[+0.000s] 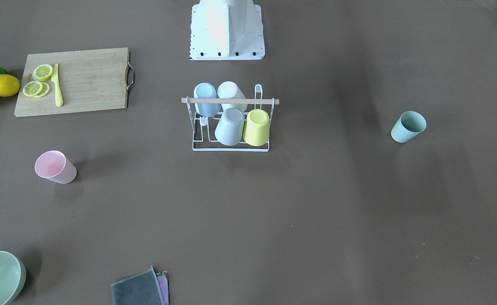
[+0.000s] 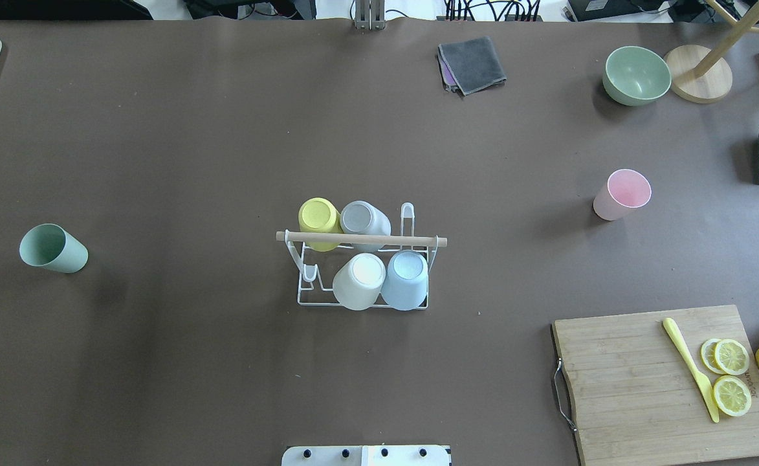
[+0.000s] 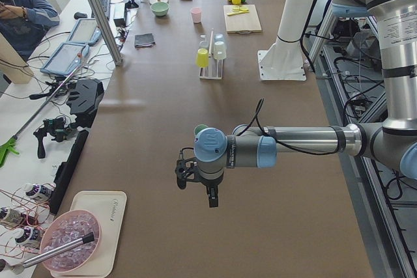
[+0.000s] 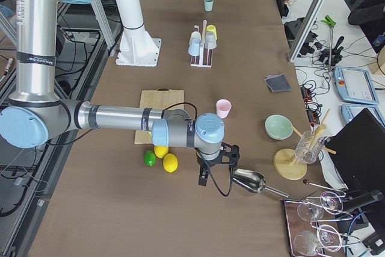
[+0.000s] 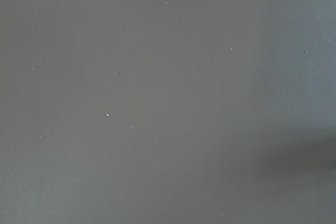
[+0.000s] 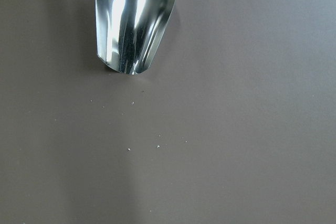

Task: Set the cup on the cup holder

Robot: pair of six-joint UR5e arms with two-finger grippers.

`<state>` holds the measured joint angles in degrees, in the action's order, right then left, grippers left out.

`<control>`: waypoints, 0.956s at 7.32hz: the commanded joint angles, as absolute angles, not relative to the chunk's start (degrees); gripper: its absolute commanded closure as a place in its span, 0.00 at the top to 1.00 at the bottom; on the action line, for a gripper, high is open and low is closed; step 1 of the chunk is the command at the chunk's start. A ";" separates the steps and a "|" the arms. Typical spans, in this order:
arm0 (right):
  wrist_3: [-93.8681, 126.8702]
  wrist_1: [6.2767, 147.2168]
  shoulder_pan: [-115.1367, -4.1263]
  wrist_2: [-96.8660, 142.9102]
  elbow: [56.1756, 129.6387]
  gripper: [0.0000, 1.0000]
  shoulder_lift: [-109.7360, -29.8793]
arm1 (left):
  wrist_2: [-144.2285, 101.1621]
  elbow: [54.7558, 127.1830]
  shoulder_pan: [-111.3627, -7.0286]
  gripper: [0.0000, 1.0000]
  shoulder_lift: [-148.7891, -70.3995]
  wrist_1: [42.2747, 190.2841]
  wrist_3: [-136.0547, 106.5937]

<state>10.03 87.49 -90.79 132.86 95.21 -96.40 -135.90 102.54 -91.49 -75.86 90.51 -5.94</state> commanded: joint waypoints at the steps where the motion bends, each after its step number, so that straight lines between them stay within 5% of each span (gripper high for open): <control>1: 9.93 87.45 -90.79 132.89 94.92 1.00 -96.33 | -135.97 101.87 -91.49 0.98 -75.94 90.44 -5.98; 7: 9.76 87.45 -90.79 133.07 95.01 1.00 -96.59 | -136.49 102.30 -91.41 0.98 -74.79 90.44 -5.89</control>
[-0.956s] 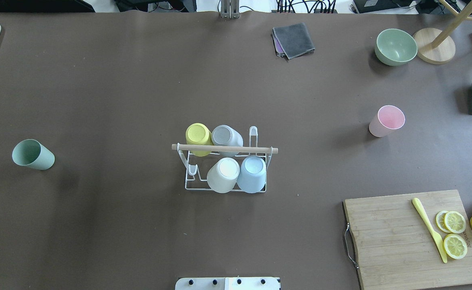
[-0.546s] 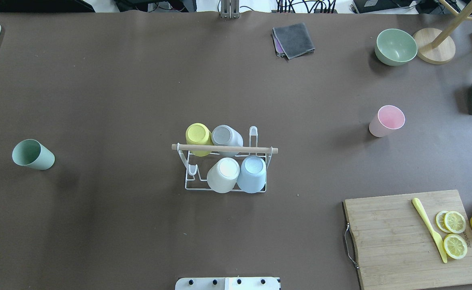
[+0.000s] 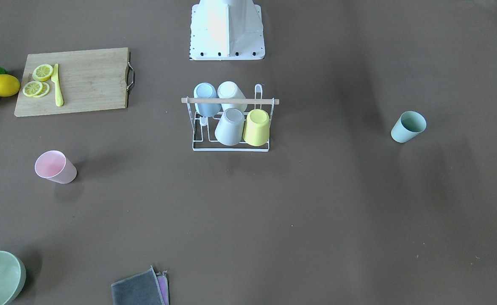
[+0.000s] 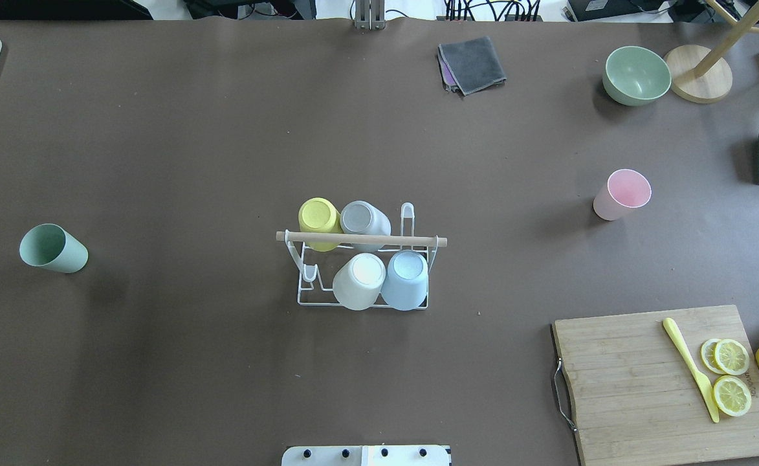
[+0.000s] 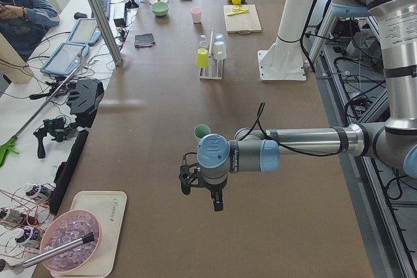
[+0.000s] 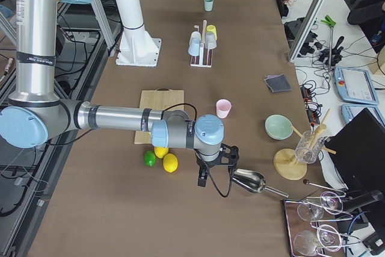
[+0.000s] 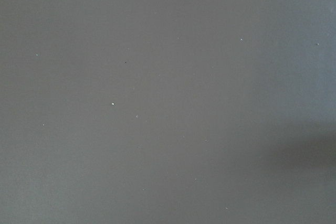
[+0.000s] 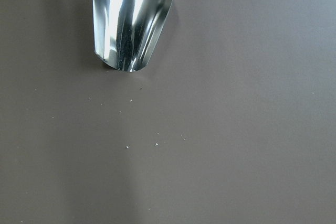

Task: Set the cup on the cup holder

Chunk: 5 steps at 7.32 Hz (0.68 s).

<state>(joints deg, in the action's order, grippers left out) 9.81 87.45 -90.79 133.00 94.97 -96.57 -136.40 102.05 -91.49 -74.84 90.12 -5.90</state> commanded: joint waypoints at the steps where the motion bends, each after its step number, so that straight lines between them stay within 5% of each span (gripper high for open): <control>1: 9.84 87.45 -90.79 132.98 95.10 1.00 -96.50 | -136.41 103.17 -91.41 0.97 -76.19 90.27 -5.98; 5: 10.28 87.54 -87.82 133.77 95.80 1.00 -91.87 | -135.79 98.46 -83.79 0.95 -91.00 82.65 -6.50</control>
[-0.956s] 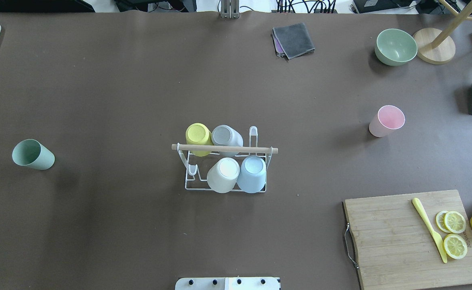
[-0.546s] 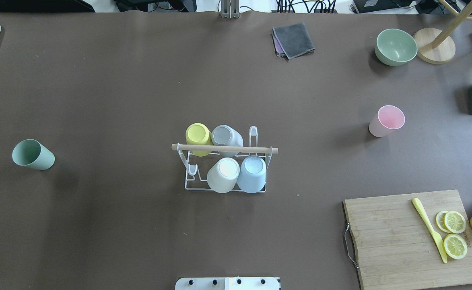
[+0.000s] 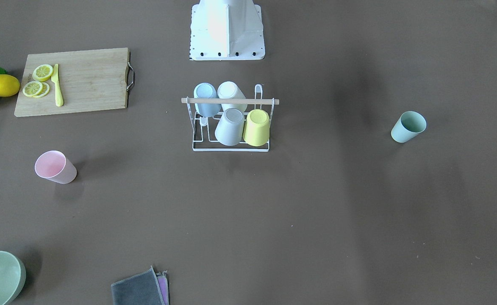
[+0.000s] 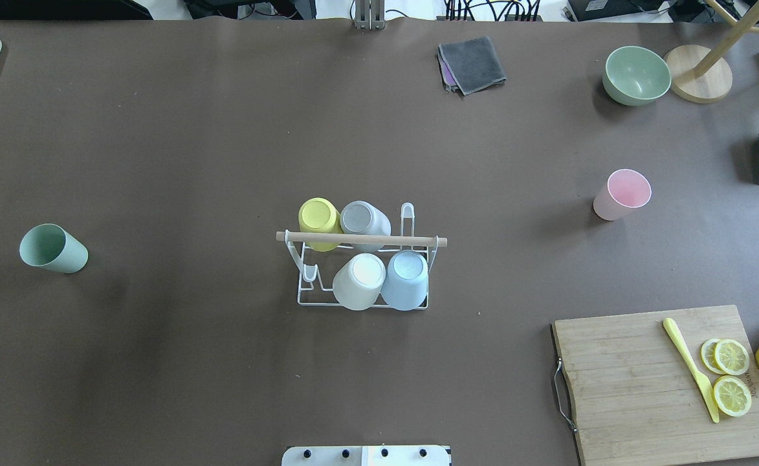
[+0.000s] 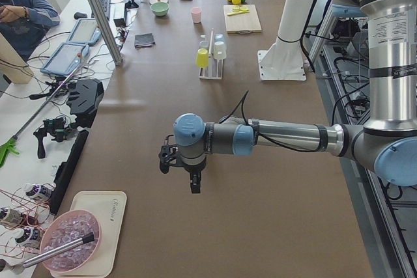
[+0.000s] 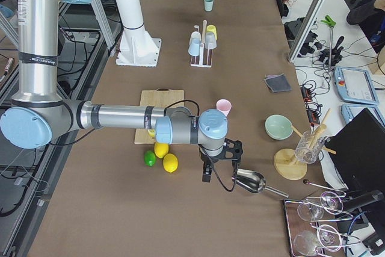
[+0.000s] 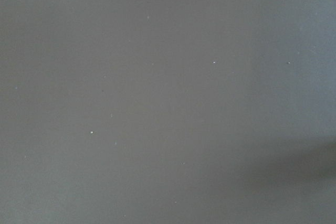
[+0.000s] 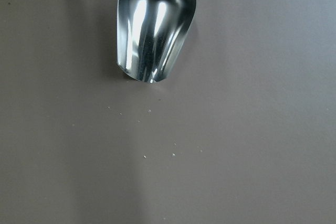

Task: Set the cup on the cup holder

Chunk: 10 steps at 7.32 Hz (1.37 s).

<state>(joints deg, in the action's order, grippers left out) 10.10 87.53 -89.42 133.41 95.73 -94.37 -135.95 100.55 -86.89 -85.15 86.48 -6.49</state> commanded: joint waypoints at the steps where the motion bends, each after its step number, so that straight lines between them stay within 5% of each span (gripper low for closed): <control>1: 10.63 87.54 -85.54 133.77 95.89 1.00 -88.89 | -135.62 97.57 -81.06 0.95 -94.71 79.05 -6.50; 4: 16.13 87.98 -75.01 128.34 95.01 1.00 -79.14 | -130.25 93.80 -74.72 0.96 -105.44 70.77 -6.50; 10: 18.63 97.20 -70.93 130.25 83.17 1.00 -61.28 | -130.17 91.68 -67.68 0.96 -109.15 67.87 -5.98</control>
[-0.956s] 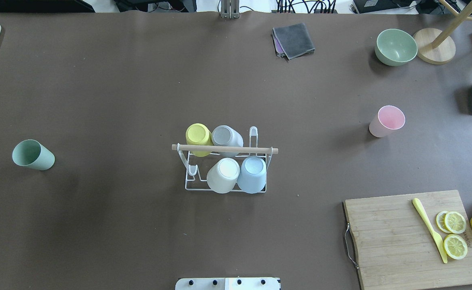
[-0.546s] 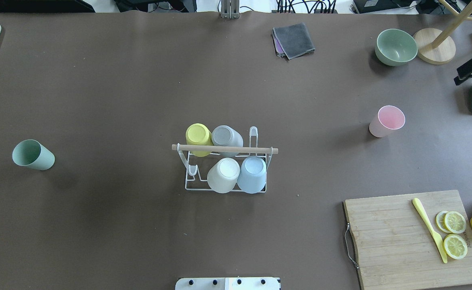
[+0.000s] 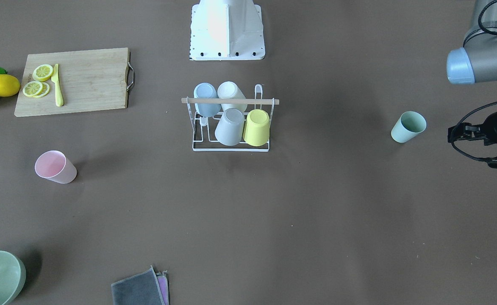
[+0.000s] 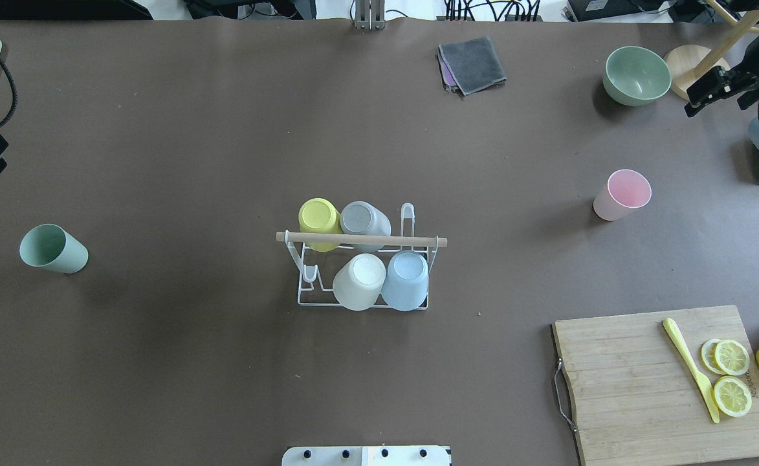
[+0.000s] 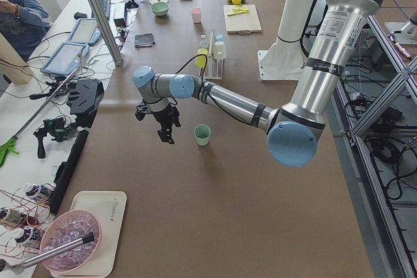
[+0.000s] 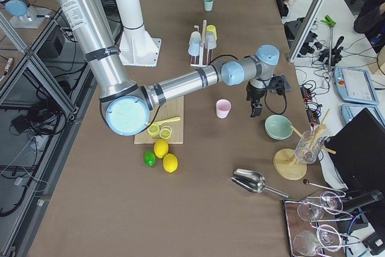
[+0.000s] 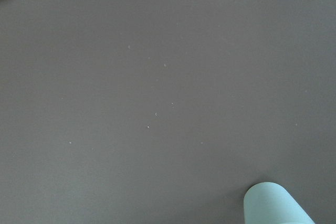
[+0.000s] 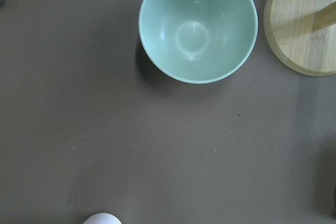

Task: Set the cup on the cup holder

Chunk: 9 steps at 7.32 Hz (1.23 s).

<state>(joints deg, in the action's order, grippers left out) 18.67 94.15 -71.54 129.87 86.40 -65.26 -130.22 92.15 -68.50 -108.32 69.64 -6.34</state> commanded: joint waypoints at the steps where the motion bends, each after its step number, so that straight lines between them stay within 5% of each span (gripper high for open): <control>1: 18.63 98.51 -68.49 133.04 81.40 1.00 -59.95 | -130.17 90.36 -66.89 0.97 -112.47 63.50 -5.89; 4: 16.28 108.41 -64.18 134.21 72.56 1.00 -50.85 | -128.08 83.35 -61.99 0.97 -120.48 54.85 0.03; 9: -4.04 112.33 -62.76 134.38 56.91 1.00 -44.58 | -124.72 76.83 -55.90 0.97 -122.42 55.37 10.35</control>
